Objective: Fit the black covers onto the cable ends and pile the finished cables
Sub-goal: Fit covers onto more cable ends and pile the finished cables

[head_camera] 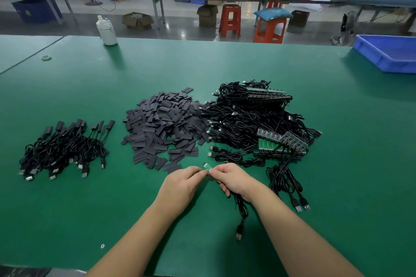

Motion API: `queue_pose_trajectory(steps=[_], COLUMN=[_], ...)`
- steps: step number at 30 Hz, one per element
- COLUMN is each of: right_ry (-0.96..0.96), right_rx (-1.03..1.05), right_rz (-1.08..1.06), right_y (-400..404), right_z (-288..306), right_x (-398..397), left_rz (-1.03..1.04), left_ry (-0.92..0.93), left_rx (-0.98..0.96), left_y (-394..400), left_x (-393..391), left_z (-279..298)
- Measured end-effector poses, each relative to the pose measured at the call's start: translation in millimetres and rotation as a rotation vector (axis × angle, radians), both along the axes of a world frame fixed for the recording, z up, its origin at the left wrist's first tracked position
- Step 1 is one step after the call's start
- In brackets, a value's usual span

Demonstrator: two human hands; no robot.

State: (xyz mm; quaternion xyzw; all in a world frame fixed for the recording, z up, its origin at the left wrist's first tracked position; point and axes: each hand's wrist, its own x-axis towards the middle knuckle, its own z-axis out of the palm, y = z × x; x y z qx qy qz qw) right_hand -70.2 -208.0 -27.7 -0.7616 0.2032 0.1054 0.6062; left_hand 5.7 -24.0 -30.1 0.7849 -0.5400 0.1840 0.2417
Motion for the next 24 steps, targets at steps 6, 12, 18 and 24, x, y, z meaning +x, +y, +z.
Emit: queue_pose_trajectory(steps=[6,12,18,24], right_ry=[0.025,0.004,-0.006,0.006], right_rx=[-0.002,-0.024,0.011,0.062], right_rz=[-0.001,-0.002,-0.012,0.092], right_y=[-2,1,1,-5], right_z=[-3,-3,-2,5], right_x=[1,-1,-1,-2], left_rz=[-0.019,0.097,0.125,0.171], left_ry=[0.078,0.555,0.611,0.636], left_rx=[0.022,0.037,0.053,-0.024], left_y=[-1,-5,8,15], left_x=[-2,3,12,22], left_z=[-1,3,7,11])
